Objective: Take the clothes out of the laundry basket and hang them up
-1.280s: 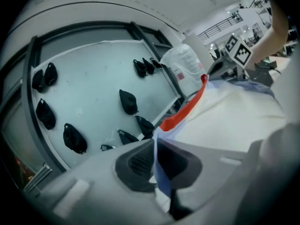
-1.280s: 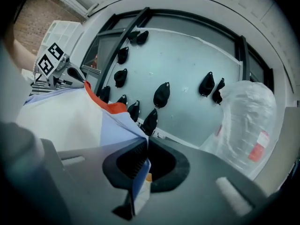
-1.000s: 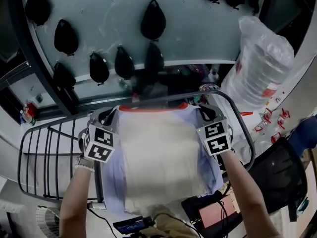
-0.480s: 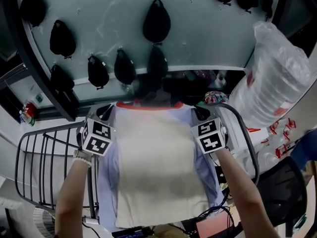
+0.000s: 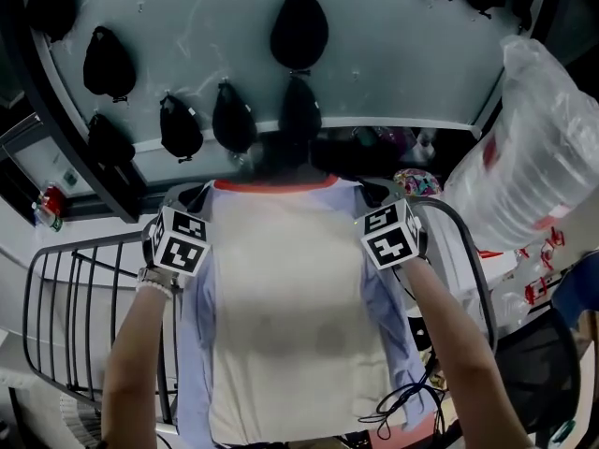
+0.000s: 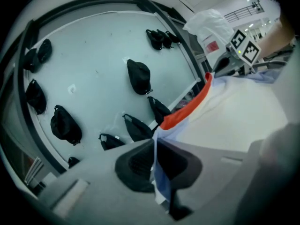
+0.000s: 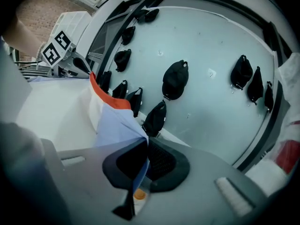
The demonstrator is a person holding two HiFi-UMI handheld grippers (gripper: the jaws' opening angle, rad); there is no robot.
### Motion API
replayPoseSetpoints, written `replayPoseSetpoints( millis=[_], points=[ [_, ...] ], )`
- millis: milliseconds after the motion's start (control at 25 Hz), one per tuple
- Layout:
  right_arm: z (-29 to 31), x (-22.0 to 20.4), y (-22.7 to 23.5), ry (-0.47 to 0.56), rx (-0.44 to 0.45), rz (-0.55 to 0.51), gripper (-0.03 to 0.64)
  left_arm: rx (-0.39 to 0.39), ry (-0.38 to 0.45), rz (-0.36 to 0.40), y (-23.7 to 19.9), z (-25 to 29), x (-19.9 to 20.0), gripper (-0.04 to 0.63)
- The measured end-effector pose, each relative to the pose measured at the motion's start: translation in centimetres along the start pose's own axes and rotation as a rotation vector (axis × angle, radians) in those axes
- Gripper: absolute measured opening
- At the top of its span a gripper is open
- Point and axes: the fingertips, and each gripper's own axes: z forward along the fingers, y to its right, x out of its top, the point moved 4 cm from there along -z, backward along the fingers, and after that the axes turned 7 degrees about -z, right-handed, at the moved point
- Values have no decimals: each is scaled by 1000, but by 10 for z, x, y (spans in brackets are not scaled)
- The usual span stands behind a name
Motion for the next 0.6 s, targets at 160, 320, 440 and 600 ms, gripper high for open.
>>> replayPoseSetpoints(
  millis=[160,320,440,600],
  points=[
    [17,-2,-5,-27,29,-32,8,0,-47,-55,2,18,-15,8],
    [27,-8,-18,-66,51,-114,8,-42,-134,-73,14,29,-34,9],
    [30,-12,-28,-75,89,-104,9,-60,-165,-112,17,29,-44,40],
    [30,-13,-28,-66,94,-69,55,-65,-143,-173,12,21,-45,97]
  ],
)
